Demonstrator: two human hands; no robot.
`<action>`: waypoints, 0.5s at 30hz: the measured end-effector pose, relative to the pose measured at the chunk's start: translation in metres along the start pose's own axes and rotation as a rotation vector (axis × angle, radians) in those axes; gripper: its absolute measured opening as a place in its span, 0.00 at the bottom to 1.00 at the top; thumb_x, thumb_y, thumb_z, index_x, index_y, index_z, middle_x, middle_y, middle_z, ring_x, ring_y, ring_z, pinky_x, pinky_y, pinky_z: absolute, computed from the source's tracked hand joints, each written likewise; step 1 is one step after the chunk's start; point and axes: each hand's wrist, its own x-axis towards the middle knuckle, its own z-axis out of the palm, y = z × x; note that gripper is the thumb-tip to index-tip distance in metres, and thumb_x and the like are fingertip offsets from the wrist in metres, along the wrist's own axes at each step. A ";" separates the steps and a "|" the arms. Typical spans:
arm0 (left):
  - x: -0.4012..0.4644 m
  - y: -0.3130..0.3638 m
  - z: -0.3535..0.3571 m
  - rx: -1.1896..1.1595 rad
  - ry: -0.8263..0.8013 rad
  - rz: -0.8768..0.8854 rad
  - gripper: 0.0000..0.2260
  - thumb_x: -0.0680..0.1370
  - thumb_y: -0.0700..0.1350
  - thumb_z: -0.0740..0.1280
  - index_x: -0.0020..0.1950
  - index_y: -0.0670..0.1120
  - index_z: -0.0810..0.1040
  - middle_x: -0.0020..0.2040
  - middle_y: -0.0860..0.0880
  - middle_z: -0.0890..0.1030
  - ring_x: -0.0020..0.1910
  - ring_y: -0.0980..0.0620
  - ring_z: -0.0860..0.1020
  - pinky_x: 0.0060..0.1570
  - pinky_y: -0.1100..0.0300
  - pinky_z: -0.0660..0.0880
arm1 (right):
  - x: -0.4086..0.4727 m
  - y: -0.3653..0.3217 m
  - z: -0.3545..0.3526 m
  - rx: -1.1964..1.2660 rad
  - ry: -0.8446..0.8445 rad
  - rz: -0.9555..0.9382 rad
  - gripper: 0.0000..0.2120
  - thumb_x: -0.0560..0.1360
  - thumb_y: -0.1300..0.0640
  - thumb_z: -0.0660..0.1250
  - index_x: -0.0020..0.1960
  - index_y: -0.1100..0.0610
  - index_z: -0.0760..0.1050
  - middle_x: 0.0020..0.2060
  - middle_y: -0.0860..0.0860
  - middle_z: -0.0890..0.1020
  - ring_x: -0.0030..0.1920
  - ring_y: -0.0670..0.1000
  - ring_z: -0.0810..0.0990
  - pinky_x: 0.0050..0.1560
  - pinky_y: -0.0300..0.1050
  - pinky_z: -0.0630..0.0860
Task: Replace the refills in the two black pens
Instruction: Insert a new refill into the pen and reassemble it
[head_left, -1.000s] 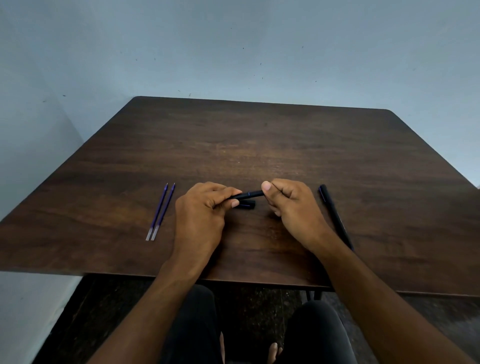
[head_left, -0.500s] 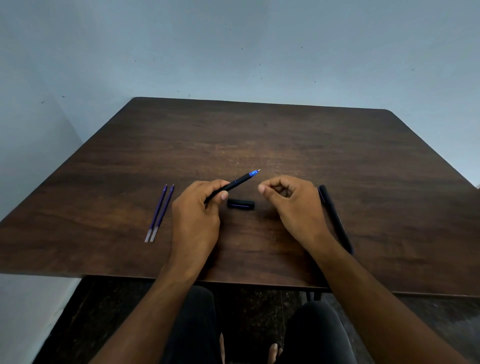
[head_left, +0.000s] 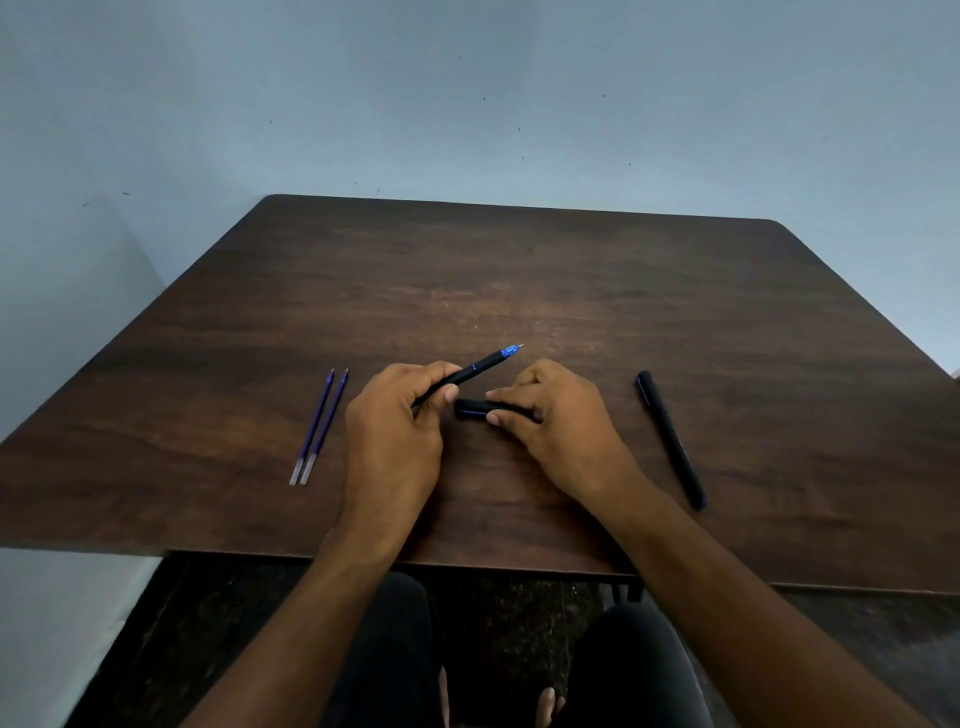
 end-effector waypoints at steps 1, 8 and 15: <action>0.000 0.000 0.000 -0.002 0.002 0.001 0.11 0.76 0.39 0.72 0.57 0.48 0.84 0.49 0.58 0.82 0.49 0.70 0.76 0.53 0.80 0.67 | 0.000 0.000 -0.001 0.008 0.009 0.003 0.14 0.76 0.54 0.73 0.61 0.52 0.83 0.48 0.48 0.78 0.45 0.43 0.73 0.44 0.26 0.65; 0.000 0.000 0.000 -0.001 0.012 0.000 0.11 0.76 0.40 0.72 0.56 0.51 0.84 0.47 0.62 0.80 0.49 0.71 0.76 0.52 0.79 0.68 | -0.003 0.003 -0.005 0.197 0.195 0.156 0.07 0.74 0.53 0.75 0.51 0.49 0.83 0.42 0.43 0.83 0.40 0.40 0.80 0.41 0.26 0.73; -0.001 0.000 -0.001 0.004 0.000 0.008 0.11 0.76 0.40 0.73 0.57 0.50 0.84 0.49 0.58 0.82 0.50 0.63 0.79 0.53 0.75 0.70 | -0.004 0.007 -0.009 0.493 0.263 0.256 0.08 0.74 0.56 0.75 0.50 0.49 0.80 0.37 0.48 0.85 0.31 0.40 0.80 0.32 0.34 0.76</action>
